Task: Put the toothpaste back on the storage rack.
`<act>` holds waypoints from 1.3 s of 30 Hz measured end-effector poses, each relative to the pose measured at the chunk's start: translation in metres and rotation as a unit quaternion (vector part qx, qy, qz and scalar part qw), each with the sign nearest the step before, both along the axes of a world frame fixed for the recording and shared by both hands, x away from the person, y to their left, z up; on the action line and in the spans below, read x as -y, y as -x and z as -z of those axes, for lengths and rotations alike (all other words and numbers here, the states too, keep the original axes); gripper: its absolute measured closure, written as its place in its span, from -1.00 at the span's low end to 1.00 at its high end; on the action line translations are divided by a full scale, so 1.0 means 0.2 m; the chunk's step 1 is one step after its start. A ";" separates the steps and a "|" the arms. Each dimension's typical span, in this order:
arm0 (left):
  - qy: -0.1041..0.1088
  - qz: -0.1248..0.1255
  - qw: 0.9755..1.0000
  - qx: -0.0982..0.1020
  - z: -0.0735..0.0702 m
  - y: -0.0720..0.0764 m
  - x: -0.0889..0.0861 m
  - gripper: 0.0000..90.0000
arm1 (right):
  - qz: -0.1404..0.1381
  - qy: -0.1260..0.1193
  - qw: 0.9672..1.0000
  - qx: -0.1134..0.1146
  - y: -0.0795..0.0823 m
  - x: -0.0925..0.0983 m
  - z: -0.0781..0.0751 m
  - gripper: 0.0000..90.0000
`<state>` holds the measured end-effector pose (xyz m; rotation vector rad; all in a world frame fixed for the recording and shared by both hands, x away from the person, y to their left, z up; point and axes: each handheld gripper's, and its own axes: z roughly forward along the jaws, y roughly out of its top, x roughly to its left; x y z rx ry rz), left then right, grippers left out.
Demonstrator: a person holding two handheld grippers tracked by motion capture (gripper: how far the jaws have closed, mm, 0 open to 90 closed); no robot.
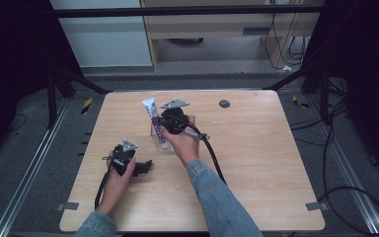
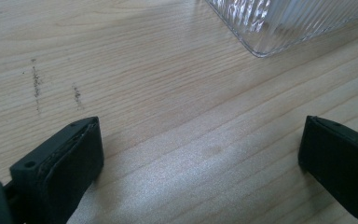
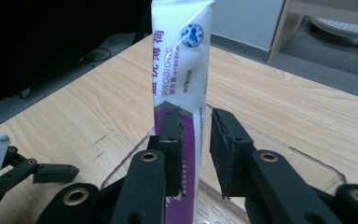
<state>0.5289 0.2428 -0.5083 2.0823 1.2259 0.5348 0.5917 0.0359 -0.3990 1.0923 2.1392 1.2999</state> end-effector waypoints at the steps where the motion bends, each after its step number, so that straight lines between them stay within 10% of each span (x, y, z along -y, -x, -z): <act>1: 0.000 0.000 1.000 0.000 0.00 0.00 0.00 -1.00 | 0.001 0.001 1.000 0.001 0.00 0.01 -0.01 0.62; 39: 0.000 0.000 1.000 0.000 0.00 0.00 0.00 -1.00 | -0.010 0.000 1.000 -0.010 0.01 0.24 -0.07 -0.61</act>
